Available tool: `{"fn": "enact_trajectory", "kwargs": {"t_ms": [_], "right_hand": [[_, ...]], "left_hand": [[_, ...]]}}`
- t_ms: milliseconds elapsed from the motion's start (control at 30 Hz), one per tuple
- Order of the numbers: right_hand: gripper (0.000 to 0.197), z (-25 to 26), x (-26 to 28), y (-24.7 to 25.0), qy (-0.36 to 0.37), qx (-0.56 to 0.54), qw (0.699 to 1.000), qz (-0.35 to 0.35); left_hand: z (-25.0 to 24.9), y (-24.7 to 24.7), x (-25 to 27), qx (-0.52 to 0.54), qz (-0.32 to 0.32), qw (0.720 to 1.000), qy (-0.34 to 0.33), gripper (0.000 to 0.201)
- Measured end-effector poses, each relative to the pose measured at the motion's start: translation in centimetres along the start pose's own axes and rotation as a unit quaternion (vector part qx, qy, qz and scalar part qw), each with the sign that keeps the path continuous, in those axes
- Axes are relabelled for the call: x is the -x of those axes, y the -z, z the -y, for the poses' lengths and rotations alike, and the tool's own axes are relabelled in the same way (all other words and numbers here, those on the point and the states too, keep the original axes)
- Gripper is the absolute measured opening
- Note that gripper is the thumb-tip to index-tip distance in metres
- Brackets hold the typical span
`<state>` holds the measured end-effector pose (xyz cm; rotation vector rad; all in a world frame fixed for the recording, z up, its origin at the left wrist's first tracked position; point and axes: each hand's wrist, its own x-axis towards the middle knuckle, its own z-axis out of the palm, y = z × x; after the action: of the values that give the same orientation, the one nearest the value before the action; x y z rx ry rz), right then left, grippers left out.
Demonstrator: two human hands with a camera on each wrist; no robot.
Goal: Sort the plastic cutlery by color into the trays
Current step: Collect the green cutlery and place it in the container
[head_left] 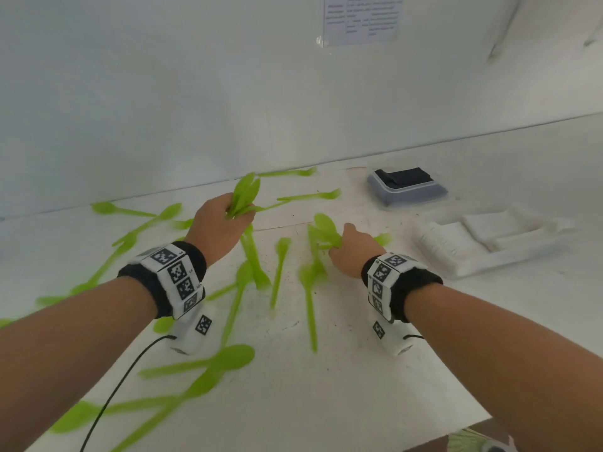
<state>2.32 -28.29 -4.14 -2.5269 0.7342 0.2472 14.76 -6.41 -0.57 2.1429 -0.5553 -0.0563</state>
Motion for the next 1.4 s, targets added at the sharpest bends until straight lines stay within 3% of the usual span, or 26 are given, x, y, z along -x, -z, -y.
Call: {"fn": "enact_trajectory", "kwargs": {"t_ms": [100, 200, 333, 433, 633, 700, 833, 967, 1100, 1200, 1400], "right_hand": [[0.029, 0.1, -0.6, 0.6, -0.002, 0.043, 0.999, 0.029], [0.03, 1.6, -0.9, 0.4, 0.028, 0.052, 0.997, 0.043], [0.025, 3.8, -0.6, 0.2, 0.076, 0.01, 0.997, 0.02], [0.017, 6.0, -0.2, -0.2, 0.131, -0.031, 0.991, 0.004], [0.032, 10.4, 2.2, -2.9, 0.212, -0.133, 0.967, 0.053], [0.043, 11.4, 3.5, -4.0, 0.245, -0.093, 0.961, 0.092], [0.021, 12.8, 5.7, -6.5, 0.33, 0.031, 0.935, 0.127], [0.033, 13.6, 7.6, -8.0, 0.359, 0.1, 0.906, 0.2], [0.028, 13.8, 8.3, -8.6, 0.376, 0.175, 0.889, 0.193], [0.027, 14.1, 8.2, -8.4, 0.372, 0.175, 0.895, 0.171], [0.032, 15.3, 7.8, -8.1, 0.336, 0.134, 0.916, 0.175]], "left_hand": [[-1.0, 0.4, 1.3, 0.023, -0.018, 1.0, 0.006, 0.032], [-2.1, 1.0, 2.2, 0.049, -0.025, 0.998, 0.009, 0.024], [-3.0, 2.4, 3.5, 0.06, 0.014, 0.997, 0.038, 0.009], [-3.0, 3.5, 4.8, 0.033, 0.013, 0.998, 0.057, 0.02], [-1.3, 6.5, 9.6, 0.012, -0.033, 0.996, 0.08, 0.025], [-0.9, 7.4, 12.2, -0.043, -0.034, 0.994, 0.092, 0.027], [1.0, 8.8, 18.1, -0.196, 0.037, 0.972, 0.123, 0.024], [3.4, 9.7, 23.3, -0.234, 0.045, 0.956, 0.168, 0.03], [5.0, 10.2, 25.8, -0.247, 0.053, 0.961, 0.116, 0.033], [5.8, 10.0, 25.9, -0.271, 0.093, 0.956, 0.061, 0.032], [6.8, 9.9, 24.8, -0.273, 0.139, 0.952, 0.025, 0.024]]}}
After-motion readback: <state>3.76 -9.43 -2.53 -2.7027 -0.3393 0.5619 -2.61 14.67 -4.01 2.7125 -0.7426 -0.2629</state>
